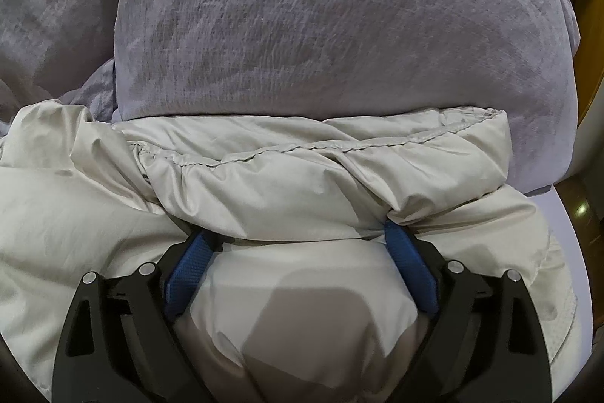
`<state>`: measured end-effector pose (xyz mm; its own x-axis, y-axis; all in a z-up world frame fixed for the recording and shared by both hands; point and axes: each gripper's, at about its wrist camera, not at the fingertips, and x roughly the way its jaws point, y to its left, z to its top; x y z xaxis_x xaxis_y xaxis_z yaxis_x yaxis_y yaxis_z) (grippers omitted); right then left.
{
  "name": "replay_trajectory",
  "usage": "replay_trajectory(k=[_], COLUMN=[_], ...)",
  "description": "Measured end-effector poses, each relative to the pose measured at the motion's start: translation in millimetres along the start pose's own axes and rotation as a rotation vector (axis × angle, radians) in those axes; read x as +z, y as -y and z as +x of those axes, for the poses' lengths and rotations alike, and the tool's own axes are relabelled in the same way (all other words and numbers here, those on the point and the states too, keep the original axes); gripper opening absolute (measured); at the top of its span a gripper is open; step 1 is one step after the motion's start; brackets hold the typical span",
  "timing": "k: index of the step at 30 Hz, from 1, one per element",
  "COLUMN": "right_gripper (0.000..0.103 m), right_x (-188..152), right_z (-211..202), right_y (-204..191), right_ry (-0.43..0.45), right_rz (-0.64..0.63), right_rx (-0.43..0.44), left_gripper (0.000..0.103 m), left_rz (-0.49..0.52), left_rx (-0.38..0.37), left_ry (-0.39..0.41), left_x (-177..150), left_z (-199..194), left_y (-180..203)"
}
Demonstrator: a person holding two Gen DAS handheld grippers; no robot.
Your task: Fold large clothes
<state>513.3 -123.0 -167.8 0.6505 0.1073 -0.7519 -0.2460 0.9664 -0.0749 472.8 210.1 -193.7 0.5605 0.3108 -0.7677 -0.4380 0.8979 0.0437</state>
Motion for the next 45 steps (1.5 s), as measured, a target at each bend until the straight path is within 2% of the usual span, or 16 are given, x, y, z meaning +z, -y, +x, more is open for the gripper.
replay_trajectory(k=[6,10,16,19,21,24,27,28,32,36,41,44,45], right_gripper=[0.092,0.092,0.092,0.092,0.092,0.092,0.092,0.092,0.093,0.093,0.092,0.088,0.083], right_x=[11,13,-1,-19,-29,-47,-57,-59,-64,-71,-76,-81,-84], right_z=[-19,-52,-96,-103,-100,-94,-87,-84,-72,-56,-39,-40,-40], right_y=[8,25,80,103,113,124,128,129,130,126,119,107,107], right_ry=[-0.073,-0.058,-0.066,-0.112,-0.151,-0.208,-0.238,-0.247,-0.279,-0.303,-0.311,-0.295,-0.29], right_rz=[0.019,0.075,0.244,0.321,0.366,0.436,0.491,0.51,0.576,0.601,0.64,0.651,0.656], right_rx=[-0.013,-0.028,-0.107,-0.118,-0.099,-0.03,0.036,0.052,0.112,0.152,0.18,0.187,0.193], left_gripper=[0.081,0.081,0.081,0.081,0.081,0.081,0.081,0.081,0.081,0.081,0.081,0.082,0.082], left_rz=[-0.02,-0.029,-0.051,-0.069,-0.085,-0.114,-0.137,-0.147,-0.172,-0.234,-0.246,-0.276,-0.286], left_rx=[0.005,-0.008,-0.003,0.0,0.002,0.008,0.006,0.005,0.03,0.016,-0.012,-0.029,-0.042], left_ry=[-0.068,-0.067,-0.051,-0.062,-0.077,-0.109,-0.135,-0.146,-0.165,-0.182,-0.236,-0.26,-0.265], left_x=[4,8,-7,-21,-32,-55,-70,-75,-88,-97,-105,-106,-105], left_z=[-11,-32,-76,-99,-107,-117,-166,-170,-170,-166,-154,-139,-135], left_y=[-14,-16,-45,-57,-70,-67,-84,-87,-90,-96,-95,-97,-97])
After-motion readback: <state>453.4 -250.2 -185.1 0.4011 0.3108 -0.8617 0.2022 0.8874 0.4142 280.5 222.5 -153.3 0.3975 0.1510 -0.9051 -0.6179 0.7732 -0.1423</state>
